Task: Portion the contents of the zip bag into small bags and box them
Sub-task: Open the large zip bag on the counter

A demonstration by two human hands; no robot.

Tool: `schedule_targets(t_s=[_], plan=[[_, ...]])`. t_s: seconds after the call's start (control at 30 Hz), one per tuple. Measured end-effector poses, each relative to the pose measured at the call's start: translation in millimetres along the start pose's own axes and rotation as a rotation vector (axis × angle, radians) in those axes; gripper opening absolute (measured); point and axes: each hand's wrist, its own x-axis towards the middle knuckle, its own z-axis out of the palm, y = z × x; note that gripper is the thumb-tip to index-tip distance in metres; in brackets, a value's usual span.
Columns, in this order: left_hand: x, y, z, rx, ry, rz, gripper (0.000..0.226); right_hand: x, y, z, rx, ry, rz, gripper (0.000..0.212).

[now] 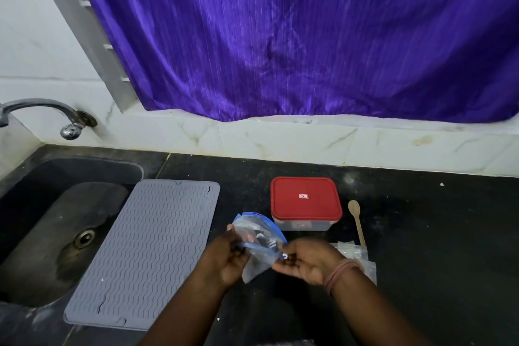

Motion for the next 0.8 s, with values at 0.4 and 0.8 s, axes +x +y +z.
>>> schedule_targets(t_s=[0.4, 0.8], plan=[[11.0, 7.8, -17.0, -0.031, -0.077, -0.158, 0.025, 14.6, 6.0, -2.3, 0.277, -0.208, 0.073, 0.031], [12.0, 9.3, -11.2, 1.742, 0.123, 0.743, 0.025, 20.7, -1.2, 11.7, -0.133, 0.095, -0.185, 0.031]])
